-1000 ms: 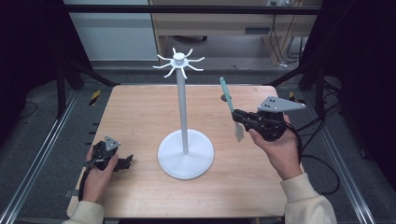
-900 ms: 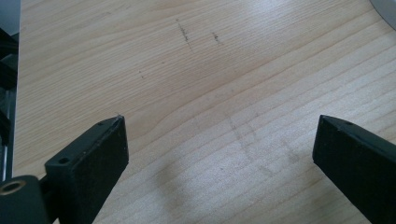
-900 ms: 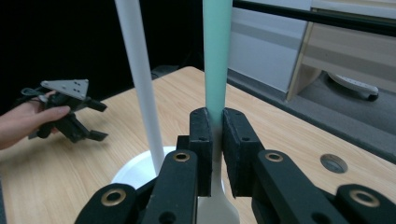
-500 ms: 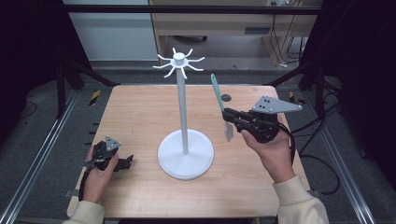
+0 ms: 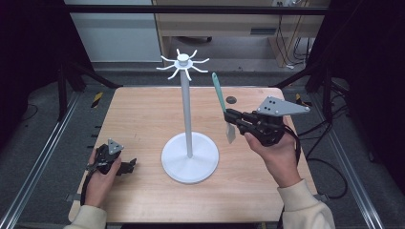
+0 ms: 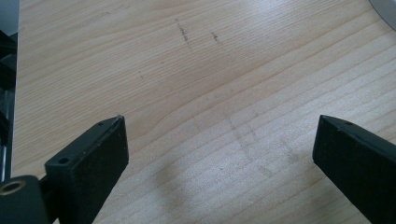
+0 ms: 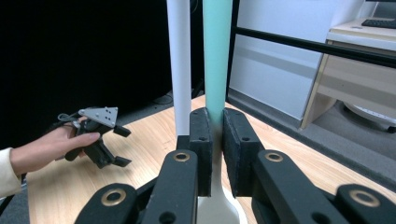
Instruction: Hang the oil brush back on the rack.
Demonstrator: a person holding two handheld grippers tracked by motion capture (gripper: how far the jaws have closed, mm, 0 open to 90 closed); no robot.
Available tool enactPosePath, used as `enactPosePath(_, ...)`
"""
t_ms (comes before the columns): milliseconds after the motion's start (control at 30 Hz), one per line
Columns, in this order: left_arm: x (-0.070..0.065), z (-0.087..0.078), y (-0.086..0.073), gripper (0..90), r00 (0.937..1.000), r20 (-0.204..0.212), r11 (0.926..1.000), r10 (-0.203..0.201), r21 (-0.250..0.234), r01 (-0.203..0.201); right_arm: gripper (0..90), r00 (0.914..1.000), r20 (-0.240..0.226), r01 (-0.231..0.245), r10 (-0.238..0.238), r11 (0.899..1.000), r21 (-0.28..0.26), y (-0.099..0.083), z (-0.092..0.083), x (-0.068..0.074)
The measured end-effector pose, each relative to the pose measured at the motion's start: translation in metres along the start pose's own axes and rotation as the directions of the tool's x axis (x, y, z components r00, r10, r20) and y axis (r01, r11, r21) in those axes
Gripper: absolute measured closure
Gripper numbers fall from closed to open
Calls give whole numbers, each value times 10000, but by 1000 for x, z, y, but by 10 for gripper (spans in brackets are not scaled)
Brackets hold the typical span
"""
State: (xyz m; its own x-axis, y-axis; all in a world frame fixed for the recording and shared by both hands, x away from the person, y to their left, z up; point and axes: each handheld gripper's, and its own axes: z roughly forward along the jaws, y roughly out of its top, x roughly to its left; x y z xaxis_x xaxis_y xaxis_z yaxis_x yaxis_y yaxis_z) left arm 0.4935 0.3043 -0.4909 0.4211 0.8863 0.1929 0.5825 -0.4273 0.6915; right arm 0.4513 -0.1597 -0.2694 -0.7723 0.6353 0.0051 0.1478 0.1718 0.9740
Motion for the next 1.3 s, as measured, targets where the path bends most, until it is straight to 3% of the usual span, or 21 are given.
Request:
enactPosePath(733,0,0,0,30,10000,17,10000,3,8,-3,824,9997,-196,145,-151,9994,-317,14,1,6)
enactPosePath(1300,0,0,0,31,10000,20,10000,3,-1,-3,824,9992,-227,313,-316,9995,-102,17,7,8)
